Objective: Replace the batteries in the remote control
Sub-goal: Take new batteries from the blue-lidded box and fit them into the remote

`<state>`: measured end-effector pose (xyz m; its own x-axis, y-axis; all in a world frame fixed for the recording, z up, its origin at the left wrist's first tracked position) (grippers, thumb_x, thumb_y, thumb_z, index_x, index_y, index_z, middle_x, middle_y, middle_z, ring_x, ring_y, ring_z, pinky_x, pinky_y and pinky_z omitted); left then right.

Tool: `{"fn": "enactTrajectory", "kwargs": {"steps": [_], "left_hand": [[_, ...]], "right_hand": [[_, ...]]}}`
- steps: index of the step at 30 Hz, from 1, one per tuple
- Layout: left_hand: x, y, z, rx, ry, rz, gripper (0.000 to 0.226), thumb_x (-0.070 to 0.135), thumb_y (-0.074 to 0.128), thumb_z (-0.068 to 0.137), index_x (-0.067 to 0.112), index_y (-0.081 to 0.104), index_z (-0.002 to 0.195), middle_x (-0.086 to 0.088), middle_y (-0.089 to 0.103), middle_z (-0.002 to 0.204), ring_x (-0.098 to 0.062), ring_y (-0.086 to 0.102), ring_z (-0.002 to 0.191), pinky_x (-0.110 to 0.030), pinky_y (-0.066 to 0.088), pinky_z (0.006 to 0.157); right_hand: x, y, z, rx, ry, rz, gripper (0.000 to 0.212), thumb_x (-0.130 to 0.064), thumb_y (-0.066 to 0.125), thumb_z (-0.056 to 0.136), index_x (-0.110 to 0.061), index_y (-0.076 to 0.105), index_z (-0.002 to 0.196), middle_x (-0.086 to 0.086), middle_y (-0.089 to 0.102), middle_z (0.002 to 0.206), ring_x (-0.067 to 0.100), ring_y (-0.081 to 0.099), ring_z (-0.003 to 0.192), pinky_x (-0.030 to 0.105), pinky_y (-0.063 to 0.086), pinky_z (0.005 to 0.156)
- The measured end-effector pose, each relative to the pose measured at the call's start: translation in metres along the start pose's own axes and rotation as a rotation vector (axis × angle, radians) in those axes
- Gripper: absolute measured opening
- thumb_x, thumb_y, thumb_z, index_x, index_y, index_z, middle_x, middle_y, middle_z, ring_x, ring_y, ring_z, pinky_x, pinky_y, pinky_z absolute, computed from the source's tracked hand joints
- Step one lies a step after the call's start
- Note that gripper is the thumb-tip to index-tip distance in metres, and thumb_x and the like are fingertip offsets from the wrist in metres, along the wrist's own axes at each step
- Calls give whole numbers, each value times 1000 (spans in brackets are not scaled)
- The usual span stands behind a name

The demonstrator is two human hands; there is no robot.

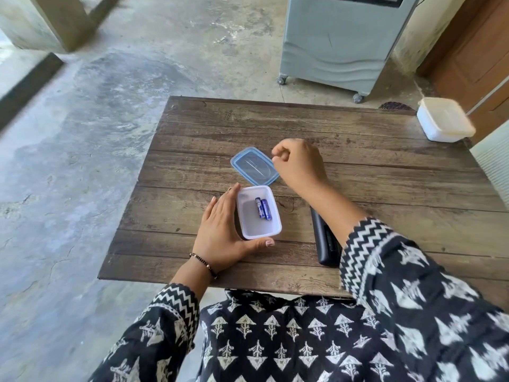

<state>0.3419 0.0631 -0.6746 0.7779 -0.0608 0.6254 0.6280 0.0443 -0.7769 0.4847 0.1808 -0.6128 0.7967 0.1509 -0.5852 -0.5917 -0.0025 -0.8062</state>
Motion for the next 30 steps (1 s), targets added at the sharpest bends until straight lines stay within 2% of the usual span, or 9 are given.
{"fn": "enactTrajectory", "kwargs": {"steps": [2,4,5,9,15,19,22,27,30], "left_hand": [[0,0,0,12,12,2,120,78,57,51,18,16,147,6,31,151,-8,28,138,-34,11,119],[1,0,0,20,21,2,118,77,56,52,17,18,146,6,32,150,-8,29,138,-36,12,118],[1,1,0,23,22,2,117,77,55,53,17,18,146,6,32,150,-8,29,138,-36,12,118],[1,1,0,35,16,-12,117,79,55,52,17,20,145,7,32,150,-6,29,138,-36,13,118],[0,1,0,41,19,-15,116,78,55,53,16,21,145,6,33,150,-6,30,137,-36,14,118],[-1,1,0,35,22,-10,116,78,55,53,16,20,145,5,32,151,-7,29,138,-36,14,118],[0,1,0,32,13,-9,121,81,53,52,16,17,146,6,30,152,-8,28,139,-36,13,118],[-1,1,-2,7,15,-26,131,92,40,48,14,9,149,3,18,156,-6,16,142,-38,12,119],[2,-4,-8,99,46,-78,110,81,40,67,11,16,147,-2,16,156,-10,11,144,-45,15,117]], "right_hand": [[-16,-9,-19,-152,-228,-91,11,-20,63,79,-21,71,86,0,56,85,21,52,88,27,40,69],[-25,-11,-38,-348,-350,-348,15,-29,64,78,-27,70,92,-1,49,93,19,43,99,31,37,75],[-27,-11,-45,-390,-394,-481,20,-33,64,78,-28,69,96,0,48,98,20,40,103,34,36,79],[-28,-2,-52,-411,-439,-713,42,-40,67,74,-23,64,111,6,43,112,25,34,111,40,36,85],[-34,11,-55,-409,-434,-795,32,-28,64,76,-14,62,105,10,42,118,28,33,115,38,34,84],[-33,15,-54,-406,-435,-778,31,-27,63,77,-13,60,105,10,42,119,29,33,116,39,35,86],[-29,10,-53,-420,-421,-684,36,-33,67,73,-16,59,104,8,43,114,27,35,111,38,36,84],[-11,-32,-66,-366,-205,-241,39,-40,73,67,-27,57,101,-5,49,100,16,41,100,32,38,76],[15,-62,-89,-309,-16,65,35,-33,79,65,-28,58,94,-7,60,87,12,53,77,31,44,68]]}}
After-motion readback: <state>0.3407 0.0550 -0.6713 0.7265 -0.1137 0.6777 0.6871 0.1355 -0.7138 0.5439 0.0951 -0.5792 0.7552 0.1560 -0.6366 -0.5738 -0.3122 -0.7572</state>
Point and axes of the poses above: each hand's wrist, its own z-axis towards the middle knuckle, its own y-axis out of the palm, x = y × z, the point moved 3 cm from there along z, towards the middle knuckle
